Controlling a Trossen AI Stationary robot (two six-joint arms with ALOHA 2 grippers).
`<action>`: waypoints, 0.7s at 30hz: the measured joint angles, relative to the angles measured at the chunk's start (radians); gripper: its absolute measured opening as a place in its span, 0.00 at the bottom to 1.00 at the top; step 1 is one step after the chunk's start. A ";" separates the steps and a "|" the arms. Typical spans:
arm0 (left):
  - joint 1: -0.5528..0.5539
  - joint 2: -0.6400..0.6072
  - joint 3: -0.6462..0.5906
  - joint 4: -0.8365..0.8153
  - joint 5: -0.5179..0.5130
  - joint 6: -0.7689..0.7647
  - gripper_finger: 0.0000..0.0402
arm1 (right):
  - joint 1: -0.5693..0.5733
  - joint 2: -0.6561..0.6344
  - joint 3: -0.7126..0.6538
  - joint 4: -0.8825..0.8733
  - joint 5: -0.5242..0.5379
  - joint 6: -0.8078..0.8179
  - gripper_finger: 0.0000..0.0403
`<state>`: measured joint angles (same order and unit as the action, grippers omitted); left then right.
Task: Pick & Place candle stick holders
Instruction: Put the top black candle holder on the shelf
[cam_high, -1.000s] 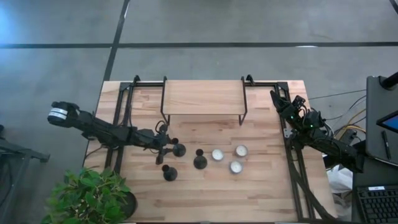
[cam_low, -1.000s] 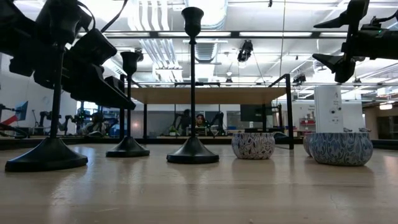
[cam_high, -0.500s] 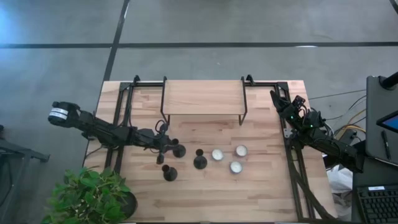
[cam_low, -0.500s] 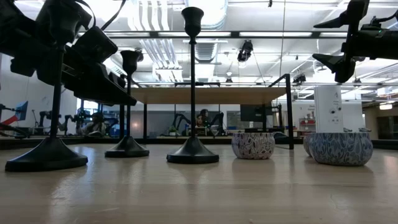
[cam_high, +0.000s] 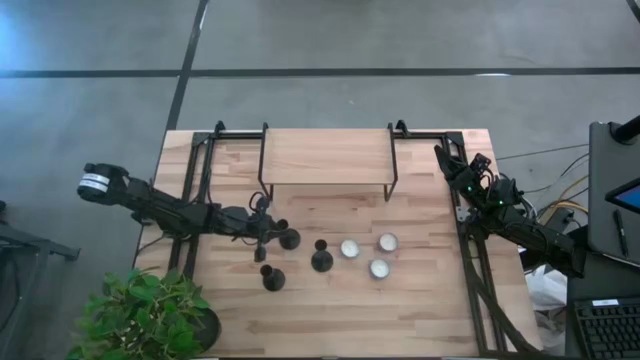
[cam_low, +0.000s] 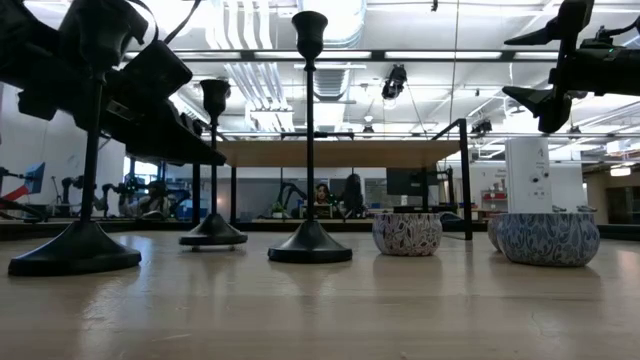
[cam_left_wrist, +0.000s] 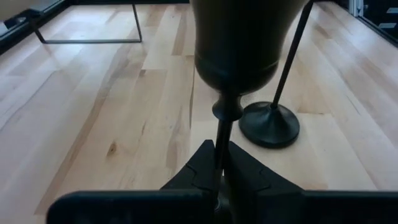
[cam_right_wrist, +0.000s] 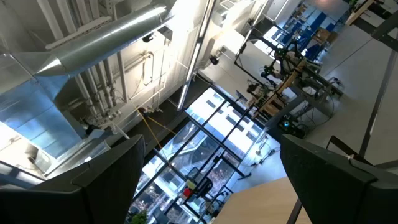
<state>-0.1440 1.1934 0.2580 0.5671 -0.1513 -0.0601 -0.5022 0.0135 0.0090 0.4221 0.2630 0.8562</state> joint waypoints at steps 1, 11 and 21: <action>0.000 0.000 0.003 0.000 0.000 0.000 0.05 | 0.000 0.000 0.000 0.000 0.000 0.000 0.91; 0.000 0.000 0.041 0.000 0.000 0.000 0.05 | 0.000 0.000 0.000 0.000 0.000 0.000 0.91; 0.009 -0.006 0.138 -0.060 0.000 -0.001 0.05 | 0.000 0.000 0.000 0.000 0.000 0.000 0.91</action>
<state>-0.1350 1.1870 0.3963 0.5066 -0.1509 -0.0612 -0.5018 0.0139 0.0090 0.4221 0.2630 0.8566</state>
